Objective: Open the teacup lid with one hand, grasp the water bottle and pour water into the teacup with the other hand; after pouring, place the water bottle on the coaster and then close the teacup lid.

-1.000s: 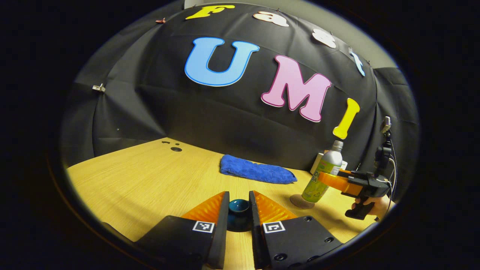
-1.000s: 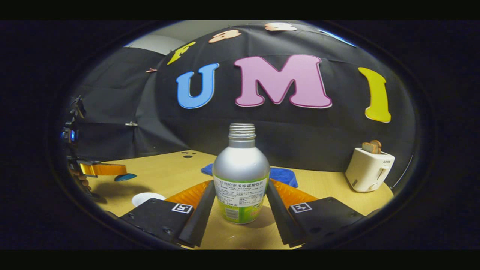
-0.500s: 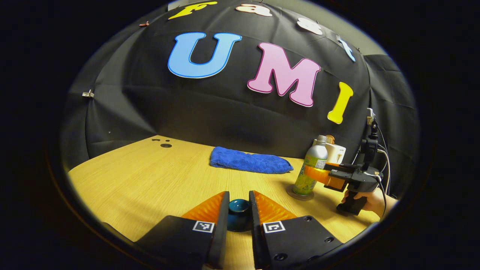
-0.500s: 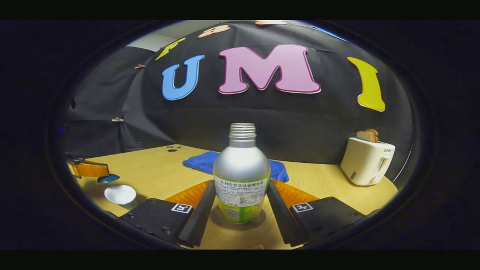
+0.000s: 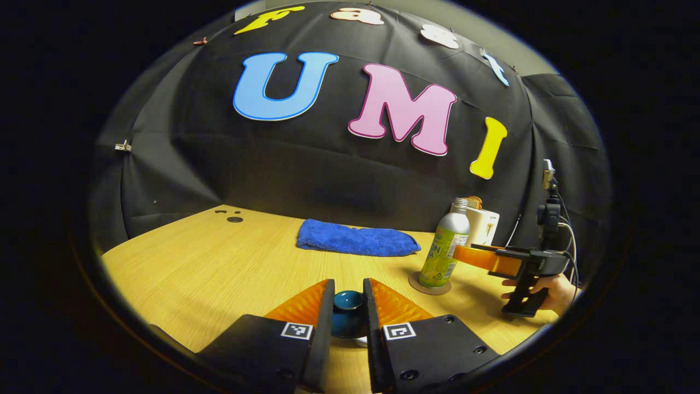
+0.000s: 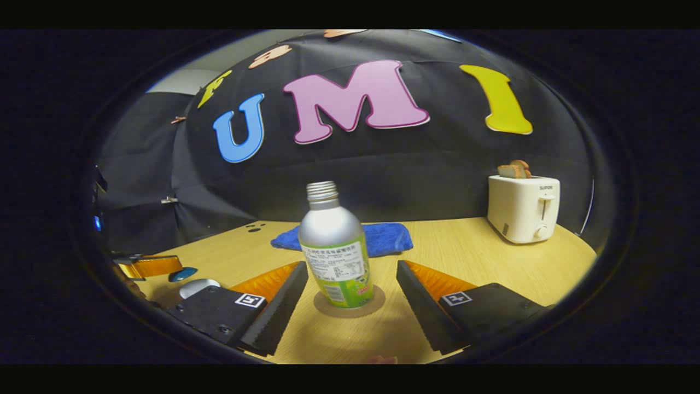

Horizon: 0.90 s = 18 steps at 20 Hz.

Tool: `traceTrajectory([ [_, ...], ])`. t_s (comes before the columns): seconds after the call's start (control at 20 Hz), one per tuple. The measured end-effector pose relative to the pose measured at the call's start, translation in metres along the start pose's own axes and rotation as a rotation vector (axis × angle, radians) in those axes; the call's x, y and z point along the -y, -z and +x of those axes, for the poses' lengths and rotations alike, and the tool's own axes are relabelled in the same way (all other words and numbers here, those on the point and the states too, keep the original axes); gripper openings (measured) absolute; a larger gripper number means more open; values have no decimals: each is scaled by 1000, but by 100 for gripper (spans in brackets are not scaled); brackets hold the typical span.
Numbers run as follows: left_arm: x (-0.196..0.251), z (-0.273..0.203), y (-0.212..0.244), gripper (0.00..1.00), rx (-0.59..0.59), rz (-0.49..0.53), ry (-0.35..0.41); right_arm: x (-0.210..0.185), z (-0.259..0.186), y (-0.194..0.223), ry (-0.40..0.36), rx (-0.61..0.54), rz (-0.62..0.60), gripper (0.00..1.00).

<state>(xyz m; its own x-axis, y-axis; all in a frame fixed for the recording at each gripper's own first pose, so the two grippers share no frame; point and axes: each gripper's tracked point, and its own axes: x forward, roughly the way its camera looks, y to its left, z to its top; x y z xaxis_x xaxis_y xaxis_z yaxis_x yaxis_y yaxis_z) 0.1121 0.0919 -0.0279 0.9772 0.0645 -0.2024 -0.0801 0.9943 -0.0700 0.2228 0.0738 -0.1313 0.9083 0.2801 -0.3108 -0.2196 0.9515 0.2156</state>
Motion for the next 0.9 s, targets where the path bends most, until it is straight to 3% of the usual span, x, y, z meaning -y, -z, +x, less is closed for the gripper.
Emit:
traceTrajectory([
  [0.35,8,19,16,33,-34,2,-13,39,-93,-9,112,140,-312,100],
  [0.4,8,19,18,36,-39,13,-24,37,-100,-7,107,150,-312,100],
  [0.65,21,18,19,33,-32,66,-26,34,-107,1,81,136,-210,98],
  [0.9,36,17,24,33,-34,128,-9,50,-111,-4,109,141,-123,98],
])
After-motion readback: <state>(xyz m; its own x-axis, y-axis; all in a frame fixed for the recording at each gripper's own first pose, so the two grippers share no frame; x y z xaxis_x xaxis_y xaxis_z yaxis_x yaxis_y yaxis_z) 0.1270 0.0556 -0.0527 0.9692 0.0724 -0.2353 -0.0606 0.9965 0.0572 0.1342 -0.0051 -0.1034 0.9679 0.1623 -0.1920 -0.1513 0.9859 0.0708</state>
